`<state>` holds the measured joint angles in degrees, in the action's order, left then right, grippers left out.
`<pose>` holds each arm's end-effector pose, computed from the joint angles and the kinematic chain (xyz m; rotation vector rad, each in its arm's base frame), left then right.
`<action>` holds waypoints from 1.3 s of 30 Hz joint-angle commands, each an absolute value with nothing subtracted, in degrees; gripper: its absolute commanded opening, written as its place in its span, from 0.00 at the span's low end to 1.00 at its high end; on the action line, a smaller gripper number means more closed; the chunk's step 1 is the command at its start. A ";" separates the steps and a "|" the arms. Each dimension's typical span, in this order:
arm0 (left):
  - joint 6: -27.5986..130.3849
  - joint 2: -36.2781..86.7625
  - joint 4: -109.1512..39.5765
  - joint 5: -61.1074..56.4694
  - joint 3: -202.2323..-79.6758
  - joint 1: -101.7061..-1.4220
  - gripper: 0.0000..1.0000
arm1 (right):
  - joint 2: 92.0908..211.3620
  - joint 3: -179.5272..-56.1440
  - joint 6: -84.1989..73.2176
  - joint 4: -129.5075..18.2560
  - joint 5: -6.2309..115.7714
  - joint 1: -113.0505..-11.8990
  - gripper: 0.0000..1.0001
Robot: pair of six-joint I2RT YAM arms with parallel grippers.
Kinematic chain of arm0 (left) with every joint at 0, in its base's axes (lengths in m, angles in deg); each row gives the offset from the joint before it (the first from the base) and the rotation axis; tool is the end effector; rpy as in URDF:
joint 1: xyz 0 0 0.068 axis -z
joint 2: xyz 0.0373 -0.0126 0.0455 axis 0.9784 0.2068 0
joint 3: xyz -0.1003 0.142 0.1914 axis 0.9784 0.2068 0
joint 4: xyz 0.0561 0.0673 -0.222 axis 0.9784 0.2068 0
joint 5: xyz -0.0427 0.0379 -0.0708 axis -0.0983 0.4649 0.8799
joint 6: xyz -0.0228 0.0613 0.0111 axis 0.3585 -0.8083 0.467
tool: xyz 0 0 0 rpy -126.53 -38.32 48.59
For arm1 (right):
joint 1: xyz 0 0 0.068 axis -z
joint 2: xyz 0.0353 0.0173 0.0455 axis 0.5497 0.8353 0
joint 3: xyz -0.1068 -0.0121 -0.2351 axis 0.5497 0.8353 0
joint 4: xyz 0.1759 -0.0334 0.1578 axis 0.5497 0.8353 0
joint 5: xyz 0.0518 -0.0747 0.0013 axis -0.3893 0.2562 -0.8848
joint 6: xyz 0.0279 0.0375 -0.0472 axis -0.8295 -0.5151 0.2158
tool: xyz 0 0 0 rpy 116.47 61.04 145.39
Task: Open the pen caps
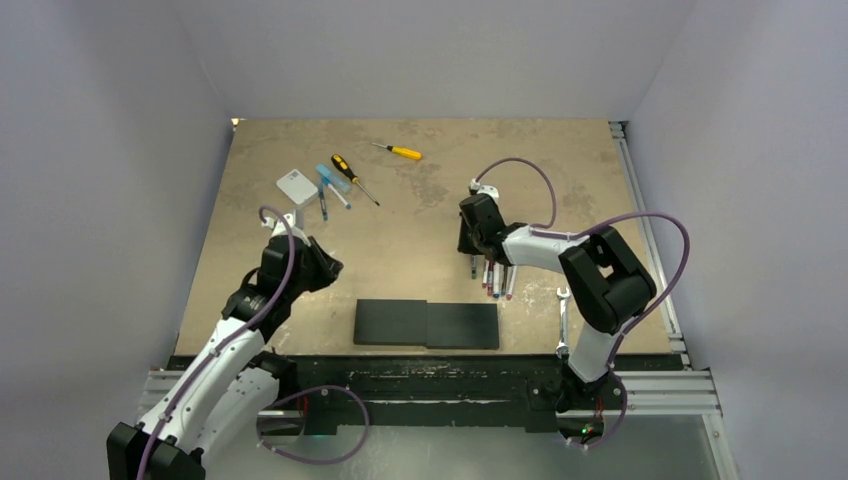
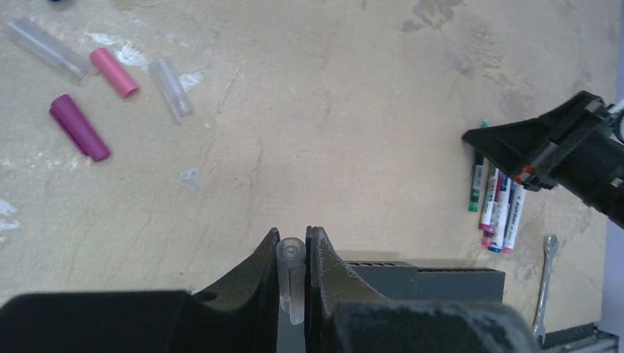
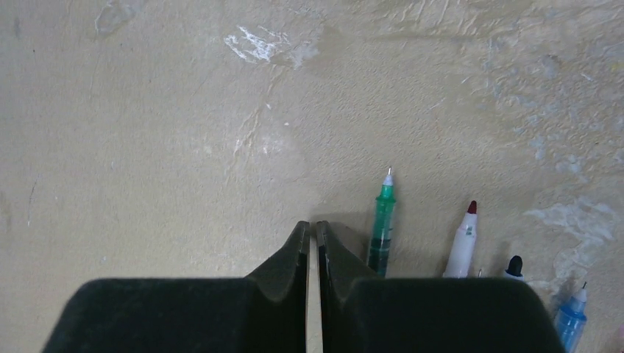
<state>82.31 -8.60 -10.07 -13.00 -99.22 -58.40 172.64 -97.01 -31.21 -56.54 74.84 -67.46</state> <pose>0.1577 -0.0540 0.2249 -0.4633 2.1680 -0.5717 0.2973 0.1876 0.1447 0.0697 2.3838 0.3008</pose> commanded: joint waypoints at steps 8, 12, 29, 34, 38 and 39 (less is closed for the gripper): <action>90.31 -6.56 -9.43 -21.22 -98.88 -58.31 0.00 | 168.50 -90.63 -32.25 -55.96 76.60 -66.00 0.09; 91.64 -6.44 -9.69 -23.24 -98.67 -58.37 0.00 | 166.13 -88.86 -32.17 -55.96 77.29 -65.91 0.09; 91.72 -2.44 -8.08 -31.66 -102.18 -58.46 0.00 | 156.29 -85.11 -28.70 -65.35 72.43 -65.93 0.16; 89.15 4.60 -9.35 -35.08 -105.48 -58.76 0.00 | 150.52 -82.76 -26.43 -72.26 62.62 -65.98 0.35; 86.18 12.51 -10.05 -37.25 -109.20 -59.08 0.00 | 147.62 -80.87 -26.66 -74.49 57.83 -66.28 0.43; 85.87 14.32 -10.01 -37.17 -109.67 -59.16 0.00 | 147.08 -80.46 -26.63 -74.64 57.16 -66.30 0.44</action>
